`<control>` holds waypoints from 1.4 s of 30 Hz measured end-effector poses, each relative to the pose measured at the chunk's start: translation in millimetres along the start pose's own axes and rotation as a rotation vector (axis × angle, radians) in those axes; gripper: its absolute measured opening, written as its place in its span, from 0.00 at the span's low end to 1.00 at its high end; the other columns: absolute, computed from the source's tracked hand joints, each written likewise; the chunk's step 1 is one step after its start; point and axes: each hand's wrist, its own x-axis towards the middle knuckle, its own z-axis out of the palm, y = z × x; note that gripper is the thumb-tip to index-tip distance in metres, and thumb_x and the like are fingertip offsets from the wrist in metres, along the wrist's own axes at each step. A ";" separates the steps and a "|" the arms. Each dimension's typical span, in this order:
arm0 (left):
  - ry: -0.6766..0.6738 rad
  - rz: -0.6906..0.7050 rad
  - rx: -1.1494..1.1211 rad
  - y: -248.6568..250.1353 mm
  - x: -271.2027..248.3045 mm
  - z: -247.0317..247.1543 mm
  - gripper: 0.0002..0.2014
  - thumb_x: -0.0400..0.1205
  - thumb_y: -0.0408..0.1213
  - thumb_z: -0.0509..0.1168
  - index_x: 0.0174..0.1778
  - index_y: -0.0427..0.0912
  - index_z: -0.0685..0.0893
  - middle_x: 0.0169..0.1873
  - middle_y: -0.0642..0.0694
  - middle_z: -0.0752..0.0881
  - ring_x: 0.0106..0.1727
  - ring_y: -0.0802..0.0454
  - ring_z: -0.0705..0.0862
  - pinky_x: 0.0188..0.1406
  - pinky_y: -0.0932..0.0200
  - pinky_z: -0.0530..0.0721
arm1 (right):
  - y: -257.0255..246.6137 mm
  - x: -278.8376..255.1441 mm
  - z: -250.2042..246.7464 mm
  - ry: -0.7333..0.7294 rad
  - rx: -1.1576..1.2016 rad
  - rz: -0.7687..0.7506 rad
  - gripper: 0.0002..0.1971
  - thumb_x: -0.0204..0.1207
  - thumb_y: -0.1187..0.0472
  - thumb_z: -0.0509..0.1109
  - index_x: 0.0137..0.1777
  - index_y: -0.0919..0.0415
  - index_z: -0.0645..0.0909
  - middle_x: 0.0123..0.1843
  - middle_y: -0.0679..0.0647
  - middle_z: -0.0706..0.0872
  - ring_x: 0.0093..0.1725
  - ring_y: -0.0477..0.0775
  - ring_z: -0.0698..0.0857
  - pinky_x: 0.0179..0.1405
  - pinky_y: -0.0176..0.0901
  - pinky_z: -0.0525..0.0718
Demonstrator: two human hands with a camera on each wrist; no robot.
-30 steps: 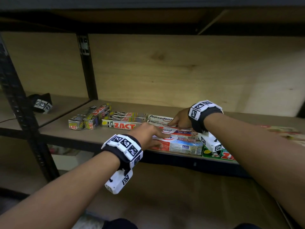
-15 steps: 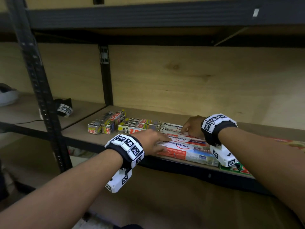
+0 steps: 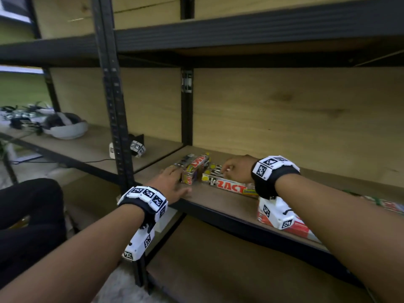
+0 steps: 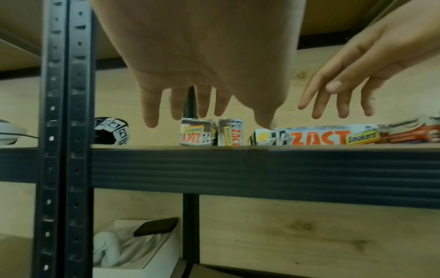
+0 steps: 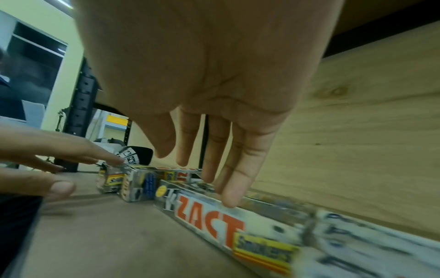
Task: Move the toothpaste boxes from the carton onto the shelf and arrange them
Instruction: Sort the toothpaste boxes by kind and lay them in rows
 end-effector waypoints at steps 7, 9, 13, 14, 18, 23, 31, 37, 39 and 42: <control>-0.062 -0.098 0.007 -37.6 19.0 5.1 0.44 0.76 0.70 0.60 0.85 0.63 0.48 0.86 0.51 0.49 0.85 0.39 0.54 0.81 0.36 0.62 | -54.0 49.0 29.0 0.046 0.100 -0.054 0.21 0.85 0.54 0.64 0.78 0.50 0.74 0.75 0.54 0.79 0.71 0.57 0.79 0.62 0.39 0.74; -0.080 -0.115 -0.035 -48.3 20.9 5.4 0.42 0.77 0.69 0.61 0.84 0.67 0.48 0.84 0.46 0.61 0.82 0.41 0.65 0.78 0.40 0.68 | -58.8 61.2 38.0 0.063 0.113 -0.038 0.25 0.84 0.55 0.63 0.81 0.48 0.69 0.78 0.55 0.76 0.74 0.59 0.77 0.68 0.41 0.74; -0.059 -0.119 -0.084 -62.7 18.0 4.9 0.39 0.74 0.72 0.61 0.80 0.76 0.52 0.63 0.40 0.83 0.61 0.42 0.84 0.60 0.53 0.84 | -62.4 75.8 50.2 0.054 0.049 -0.031 0.31 0.85 0.51 0.61 0.86 0.41 0.56 0.86 0.56 0.63 0.82 0.60 0.67 0.77 0.44 0.67; -0.052 -0.104 -0.072 -63.1 18.3 3.1 0.39 0.74 0.72 0.61 0.80 0.76 0.52 0.62 0.40 0.84 0.59 0.43 0.85 0.58 0.55 0.85 | -62.9 78.2 52.7 0.043 0.030 -0.022 0.31 0.85 0.49 0.60 0.86 0.39 0.54 0.87 0.56 0.61 0.83 0.61 0.65 0.79 0.45 0.65; -0.066 -0.059 -0.062 -68.2 24.3 -4.7 0.40 0.71 0.74 0.63 0.78 0.78 0.55 0.66 0.48 0.84 0.63 0.48 0.84 0.62 0.57 0.83 | -68.0 85.2 60.3 0.020 0.058 0.013 0.31 0.82 0.41 0.61 0.84 0.38 0.59 0.84 0.54 0.68 0.81 0.62 0.68 0.79 0.49 0.67; -0.085 -0.047 -0.051 -70.8 23.0 -6.8 0.40 0.70 0.75 0.62 0.78 0.79 0.55 0.67 0.50 0.84 0.65 0.50 0.82 0.63 0.57 0.82 | -74.3 78.2 61.2 0.173 0.186 0.032 0.19 0.76 0.36 0.68 0.61 0.45 0.77 0.53 0.50 0.85 0.52 0.55 0.83 0.47 0.41 0.75; -0.094 -0.095 -0.088 -68.5 20.7 -4.4 0.41 0.70 0.74 0.63 0.78 0.80 0.52 0.68 0.48 0.82 0.62 0.49 0.83 0.60 0.58 0.84 | -88.9 64.3 55.8 0.295 0.364 0.053 0.10 0.67 0.50 0.78 0.47 0.49 0.85 0.44 0.43 0.84 0.43 0.47 0.84 0.28 0.34 0.73; -0.081 -0.115 -0.081 -55.8 12.8 -1.0 0.39 0.77 0.67 0.63 0.81 0.74 0.51 0.70 0.41 0.80 0.62 0.44 0.84 0.57 0.55 0.85 | -82.6 49.9 33.9 0.301 0.583 0.123 0.07 0.65 0.57 0.80 0.44 0.51 0.90 0.37 0.42 0.87 0.39 0.48 0.88 0.44 0.51 0.92; -0.071 -0.125 -0.087 -49.9 9.3 -0.7 0.38 0.78 0.65 0.64 0.82 0.72 0.52 0.72 0.42 0.78 0.64 0.43 0.83 0.61 0.53 0.83 | -78.1 41.4 21.9 0.321 0.585 0.121 0.07 0.64 0.57 0.81 0.43 0.51 0.91 0.37 0.42 0.89 0.34 0.44 0.87 0.43 0.47 0.92; -0.022 -0.126 -0.092 -39.4 6.3 -3.4 0.35 0.79 0.58 0.66 0.82 0.64 0.61 0.70 0.40 0.77 0.67 0.41 0.80 0.66 0.51 0.80 | -70.4 24.9 1.3 0.337 0.552 0.100 0.06 0.64 0.57 0.82 0.42 0.49 0.93 0.37 0.41 0.91 0.32 0.39 0.86 0.37 0.35 0.89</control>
